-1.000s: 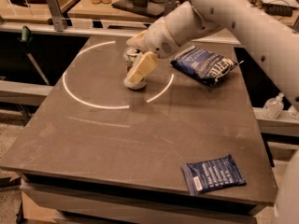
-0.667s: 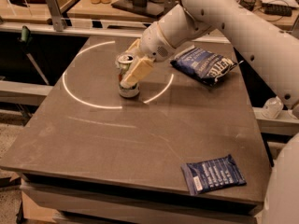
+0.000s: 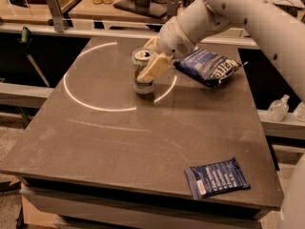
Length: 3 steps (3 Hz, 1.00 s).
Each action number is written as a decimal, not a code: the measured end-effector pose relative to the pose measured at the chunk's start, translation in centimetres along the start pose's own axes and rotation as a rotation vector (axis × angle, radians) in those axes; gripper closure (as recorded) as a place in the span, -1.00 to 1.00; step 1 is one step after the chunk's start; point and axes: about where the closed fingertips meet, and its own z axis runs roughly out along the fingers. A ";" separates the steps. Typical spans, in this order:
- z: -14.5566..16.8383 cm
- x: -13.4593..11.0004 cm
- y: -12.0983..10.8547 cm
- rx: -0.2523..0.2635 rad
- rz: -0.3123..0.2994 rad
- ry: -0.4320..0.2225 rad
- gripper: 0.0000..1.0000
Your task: Move 7up can near rxbar blueberry
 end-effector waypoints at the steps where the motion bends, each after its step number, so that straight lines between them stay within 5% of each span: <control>1: -5.5 0.6 0.3 0.062 0.020 -0.021 1.00; 3: -12.4 4.1 5.3 0.054 0.047 0.028 1.00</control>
Offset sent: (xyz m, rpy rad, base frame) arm -0.0434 -0.1506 0.0698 0.0097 0.0105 -0.1605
